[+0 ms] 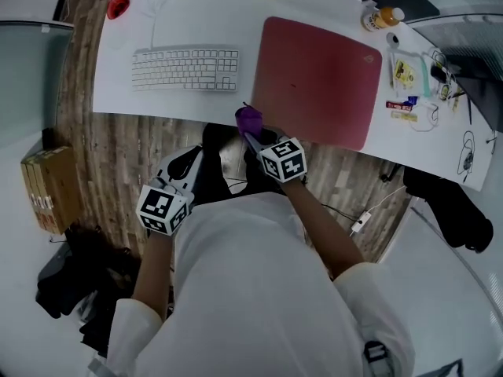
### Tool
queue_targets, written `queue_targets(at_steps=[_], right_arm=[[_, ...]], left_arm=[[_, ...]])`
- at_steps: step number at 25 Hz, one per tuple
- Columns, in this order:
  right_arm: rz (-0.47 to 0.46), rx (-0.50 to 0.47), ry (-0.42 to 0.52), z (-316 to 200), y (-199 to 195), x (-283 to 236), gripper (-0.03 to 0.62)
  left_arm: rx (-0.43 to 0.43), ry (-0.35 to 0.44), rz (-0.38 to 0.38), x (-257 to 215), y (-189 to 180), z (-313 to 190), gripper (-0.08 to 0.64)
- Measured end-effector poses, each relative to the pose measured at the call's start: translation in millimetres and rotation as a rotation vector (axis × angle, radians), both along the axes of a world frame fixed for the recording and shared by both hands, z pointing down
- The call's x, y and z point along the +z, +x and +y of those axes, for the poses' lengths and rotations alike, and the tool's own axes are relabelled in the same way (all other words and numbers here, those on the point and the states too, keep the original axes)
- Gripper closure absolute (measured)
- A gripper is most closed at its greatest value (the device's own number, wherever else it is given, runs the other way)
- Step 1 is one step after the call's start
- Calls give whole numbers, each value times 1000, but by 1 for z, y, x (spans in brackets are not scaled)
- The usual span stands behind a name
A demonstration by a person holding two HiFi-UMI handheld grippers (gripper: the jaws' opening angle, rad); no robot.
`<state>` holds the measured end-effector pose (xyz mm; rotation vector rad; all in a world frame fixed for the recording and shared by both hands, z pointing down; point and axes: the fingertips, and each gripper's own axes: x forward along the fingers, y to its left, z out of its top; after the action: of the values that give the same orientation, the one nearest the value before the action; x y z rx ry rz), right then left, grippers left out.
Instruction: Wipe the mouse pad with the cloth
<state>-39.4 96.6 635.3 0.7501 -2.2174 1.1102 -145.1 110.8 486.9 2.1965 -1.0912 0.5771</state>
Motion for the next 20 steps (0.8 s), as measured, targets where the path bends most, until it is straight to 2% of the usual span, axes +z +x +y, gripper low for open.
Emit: queue_targets(at_steps=[13, 20], right_arm=[[37, -35, -28, -10, 3, 56, 508], [78, -4, -8, -22, 34, 69, 508]], left_arm=[[-63, -60, -40, 13, 6, 10, 538], [-42, -79, -45, 20, 28, 8, 538]])
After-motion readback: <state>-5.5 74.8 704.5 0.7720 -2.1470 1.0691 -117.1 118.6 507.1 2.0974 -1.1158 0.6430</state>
